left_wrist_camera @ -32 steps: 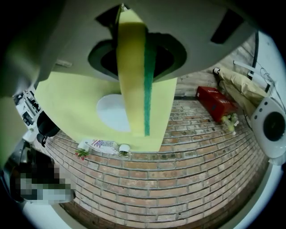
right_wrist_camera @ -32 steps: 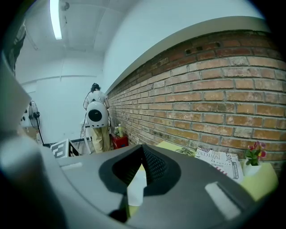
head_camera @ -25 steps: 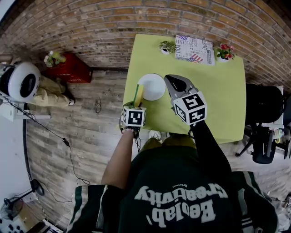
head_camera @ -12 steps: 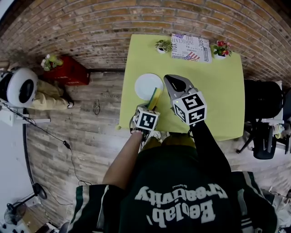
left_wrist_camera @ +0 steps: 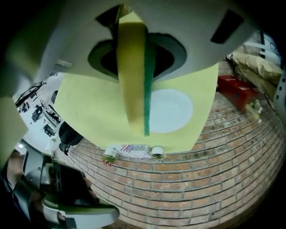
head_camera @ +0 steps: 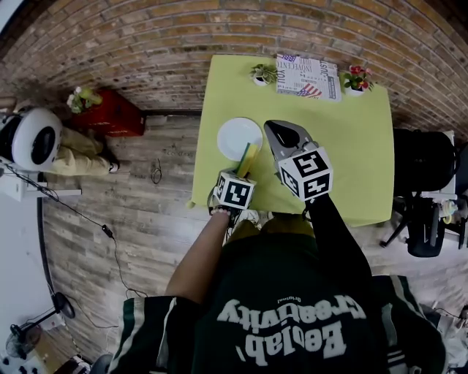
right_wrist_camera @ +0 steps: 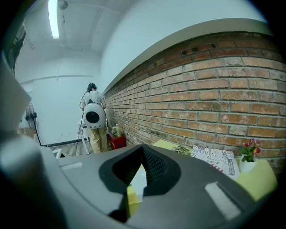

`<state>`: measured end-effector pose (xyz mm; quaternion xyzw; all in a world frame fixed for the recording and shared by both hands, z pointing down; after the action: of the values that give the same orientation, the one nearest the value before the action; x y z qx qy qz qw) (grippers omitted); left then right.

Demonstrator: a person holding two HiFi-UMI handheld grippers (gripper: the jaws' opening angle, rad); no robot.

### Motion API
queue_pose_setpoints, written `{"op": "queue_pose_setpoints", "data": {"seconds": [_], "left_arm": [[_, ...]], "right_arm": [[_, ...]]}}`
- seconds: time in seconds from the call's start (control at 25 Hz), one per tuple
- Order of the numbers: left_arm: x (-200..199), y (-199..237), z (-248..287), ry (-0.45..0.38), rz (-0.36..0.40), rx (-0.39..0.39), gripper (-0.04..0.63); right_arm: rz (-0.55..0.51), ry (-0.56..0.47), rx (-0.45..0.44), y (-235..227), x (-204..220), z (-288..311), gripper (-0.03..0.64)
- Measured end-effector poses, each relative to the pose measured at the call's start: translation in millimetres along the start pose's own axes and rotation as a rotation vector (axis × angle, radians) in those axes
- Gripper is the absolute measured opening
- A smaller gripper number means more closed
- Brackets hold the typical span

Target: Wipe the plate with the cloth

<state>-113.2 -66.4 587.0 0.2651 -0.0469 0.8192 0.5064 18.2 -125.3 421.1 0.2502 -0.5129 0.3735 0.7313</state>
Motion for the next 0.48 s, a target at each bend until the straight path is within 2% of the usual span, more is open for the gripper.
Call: {"op": "queue_pose_setpoints", "data": {"seconds": [0.48], "left_arm": [[14.4,36.3,-13.6,-0.006,-0.074,-0.08,0.137]], "right_arm": [[-0.017,-0.009,-0.04,13.2,-6.6,9.6,0.014]]}}
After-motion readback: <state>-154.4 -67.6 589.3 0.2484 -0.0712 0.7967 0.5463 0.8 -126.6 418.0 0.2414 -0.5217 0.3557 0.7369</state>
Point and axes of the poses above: the fingertips, and each gripper's own axes: z forward along the fingers, y to its left, x out of its underside, the point moved 8 cm from there along -z, backward along the fingers, and after that the axes turned 3 degrees about -z, right-handed, at the moved point
